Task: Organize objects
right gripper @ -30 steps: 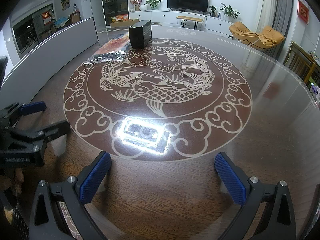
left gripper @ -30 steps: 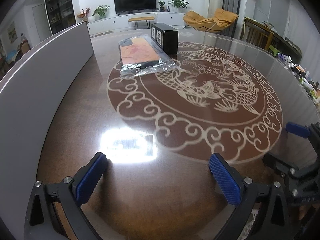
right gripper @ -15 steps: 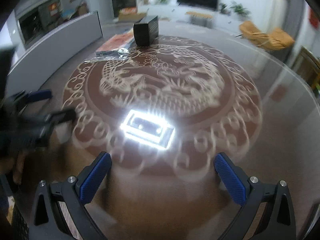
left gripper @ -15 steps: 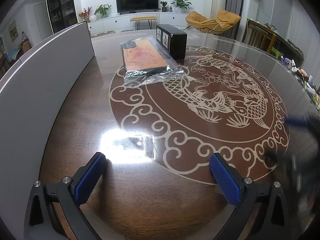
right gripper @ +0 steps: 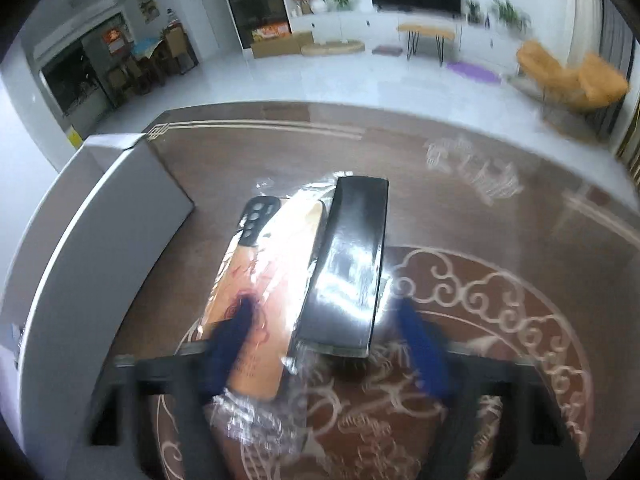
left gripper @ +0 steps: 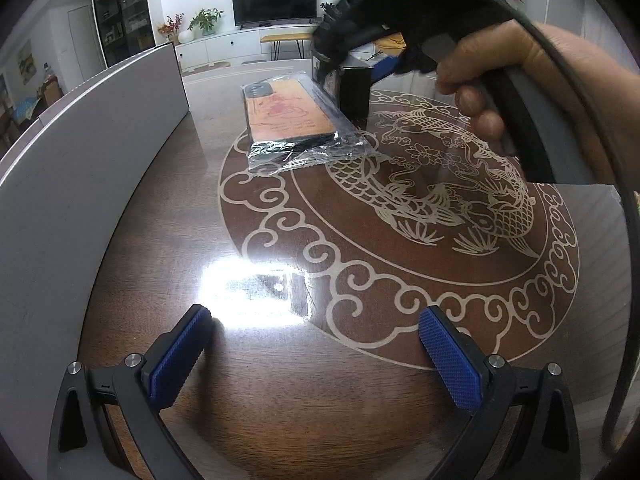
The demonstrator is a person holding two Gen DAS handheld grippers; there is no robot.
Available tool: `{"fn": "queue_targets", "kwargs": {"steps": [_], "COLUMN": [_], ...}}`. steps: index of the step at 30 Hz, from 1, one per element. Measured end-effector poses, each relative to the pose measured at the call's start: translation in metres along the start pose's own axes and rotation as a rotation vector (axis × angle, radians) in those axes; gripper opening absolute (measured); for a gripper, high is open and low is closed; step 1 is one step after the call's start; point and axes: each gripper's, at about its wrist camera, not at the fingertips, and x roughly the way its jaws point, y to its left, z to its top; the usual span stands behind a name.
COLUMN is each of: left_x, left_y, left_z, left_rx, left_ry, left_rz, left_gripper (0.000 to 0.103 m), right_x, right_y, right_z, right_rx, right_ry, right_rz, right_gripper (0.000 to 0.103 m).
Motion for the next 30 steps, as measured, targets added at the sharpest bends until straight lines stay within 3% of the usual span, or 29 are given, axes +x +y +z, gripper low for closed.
{"fn": "queue_targets", "kwargs": {"steps": [3, 6, 9, 11, 13, 16, 21, 24, 27, 30], "left_x": [0.000, 0.000, 0.000, 0.000, 0.001, 0.001, 0.001, 0.001, 0.001, 0.001], "left_y": [0.000, 0.000, 0.000, 0.000, 0.000, 0.000, 0.000, 0.000, 0.000, 0.000], "left_z": [0.000, 0.000, 0.000, 0.000, 0.000, 0.000, 0.001, 0.001, 0.001, 0.001], "left_rx": [0.000, 0.000, 0.000, 0.000, 0.000, 0.000, 0.000, 0.000, 0.000, 0.000], "left_ry": [0.000, 0.000, 0.000, 0.000, 0.000, 0.001, 0.001, 0.001, 0.001, 0.001], "left_rz": [0.000, 0.000, 0.000, 0.000, 0.000, 0.000, 0.000, 0.000, 0.000, 0.000], "left_gripper": [0.103, 0.103, 0.103, 0.103, 0.103, 0.103, 0.103, 0.103, 0.103, 0.103], "right_x": [-0.005, -0.023, -0.043, -0.059, -0.075, -0.107, -0.125, -0.117, -0.108, -0.108], "right_y": [-0.033, -0.078, -0.122, -0.148, -0.162, -0.163, -0.131, -0.114, -0.106, -0.106], "right_z": [-0.007, -0.039, -0.087, -0.120, -0.142, -0.170, -0.216, -0.225, -0.242, -0.239], "right_rx": [0.149, 0.335, 0.454, 0.519, 0.505, 0.416, 0.299, 0.216, 0.155, 0.151], "right_ry": [-0.042, -0.065, -0.075, -0.087, -0.071, -0.109, -0.095, -0.072, -0.081, -0.096], "right_rz": [0.108, 0.258, 0.330, 0.338, 0.216, 0.063, -0.162, -0.264, -0.333, -0.324], "right_gripper": [0.035, 0.035, 0.035, 0.042, 0.072, 0.092, 0.094, 0.102, 0.103, 0.103]}}
